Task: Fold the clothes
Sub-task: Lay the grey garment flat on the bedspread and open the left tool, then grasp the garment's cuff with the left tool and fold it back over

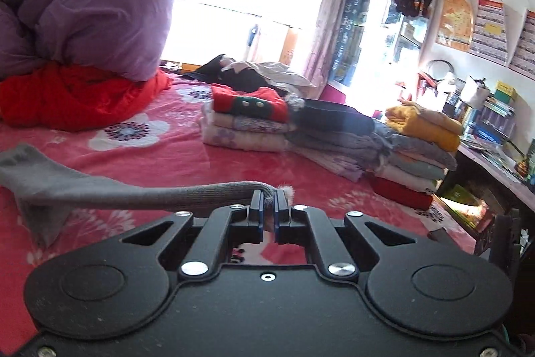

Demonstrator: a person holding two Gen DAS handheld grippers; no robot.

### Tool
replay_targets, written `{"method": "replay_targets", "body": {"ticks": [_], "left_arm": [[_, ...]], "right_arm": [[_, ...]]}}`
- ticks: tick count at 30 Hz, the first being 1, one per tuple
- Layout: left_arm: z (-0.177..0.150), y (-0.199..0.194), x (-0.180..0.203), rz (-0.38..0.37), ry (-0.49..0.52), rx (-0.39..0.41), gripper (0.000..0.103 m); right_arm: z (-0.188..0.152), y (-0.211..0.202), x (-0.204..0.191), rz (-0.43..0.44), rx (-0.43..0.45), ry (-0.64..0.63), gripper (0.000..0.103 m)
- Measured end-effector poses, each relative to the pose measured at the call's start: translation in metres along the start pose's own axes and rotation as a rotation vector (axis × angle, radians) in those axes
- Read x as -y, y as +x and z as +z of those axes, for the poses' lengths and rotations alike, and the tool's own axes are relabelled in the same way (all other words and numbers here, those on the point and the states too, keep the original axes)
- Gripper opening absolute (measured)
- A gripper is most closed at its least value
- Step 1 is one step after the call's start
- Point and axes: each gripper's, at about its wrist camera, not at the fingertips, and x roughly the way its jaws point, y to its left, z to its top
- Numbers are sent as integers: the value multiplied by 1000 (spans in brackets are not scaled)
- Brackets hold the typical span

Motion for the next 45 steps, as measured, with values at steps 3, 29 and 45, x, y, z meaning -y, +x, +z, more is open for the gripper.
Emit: {"method": "replay_targets", "body": {"ticks": [3,29,45], "left_arm": [[-13,16,30,-69,21,-36,2],[-62,2,-35,61,-221,-168,55],[-69,-11,-198,304,-556,-111,69]], "right_arm": [[0,-21,24,0,23,112,92],[-21,-42,60,-119,18,122,91],[-48,19,-12,-115,-122,-279,57]]}}
